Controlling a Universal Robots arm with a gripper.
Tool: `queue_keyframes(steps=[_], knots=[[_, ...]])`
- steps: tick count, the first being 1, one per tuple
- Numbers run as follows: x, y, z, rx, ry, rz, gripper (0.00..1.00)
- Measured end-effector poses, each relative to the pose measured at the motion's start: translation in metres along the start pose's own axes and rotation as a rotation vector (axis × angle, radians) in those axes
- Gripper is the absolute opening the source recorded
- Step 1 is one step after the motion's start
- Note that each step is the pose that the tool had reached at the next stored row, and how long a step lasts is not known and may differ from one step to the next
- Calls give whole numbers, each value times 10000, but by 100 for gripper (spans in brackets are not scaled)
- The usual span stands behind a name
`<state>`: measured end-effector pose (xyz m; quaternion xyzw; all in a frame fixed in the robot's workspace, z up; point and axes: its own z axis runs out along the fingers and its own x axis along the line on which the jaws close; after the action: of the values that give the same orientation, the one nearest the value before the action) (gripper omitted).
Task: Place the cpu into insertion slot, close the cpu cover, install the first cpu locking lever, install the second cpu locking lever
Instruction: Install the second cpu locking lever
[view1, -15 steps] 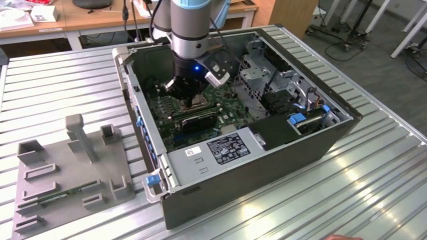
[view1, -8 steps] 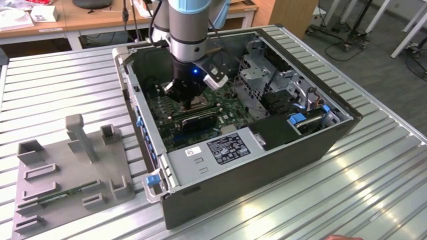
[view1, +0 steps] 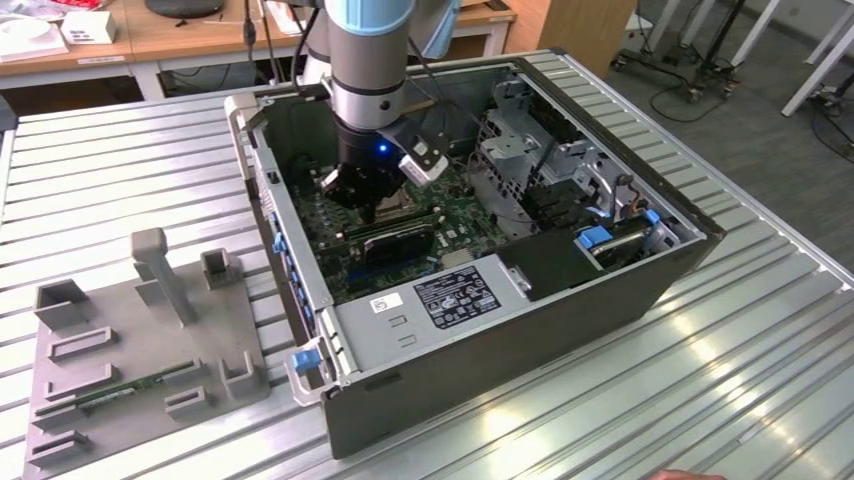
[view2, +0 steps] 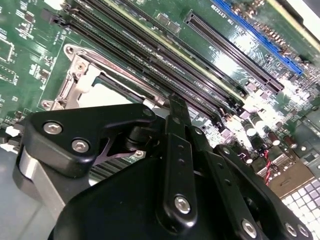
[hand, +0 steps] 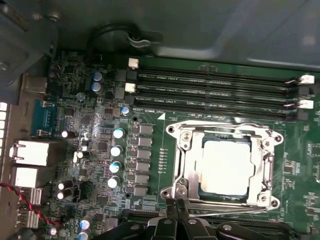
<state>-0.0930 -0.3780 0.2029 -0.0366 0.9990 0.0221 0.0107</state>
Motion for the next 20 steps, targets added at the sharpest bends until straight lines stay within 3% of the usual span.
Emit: queue_keyframes(steps=[8, 20], knots=[[22, 1, 12, 0, 0, 1, 11], [25, 15, 23, -58, -6, 24, 11]])
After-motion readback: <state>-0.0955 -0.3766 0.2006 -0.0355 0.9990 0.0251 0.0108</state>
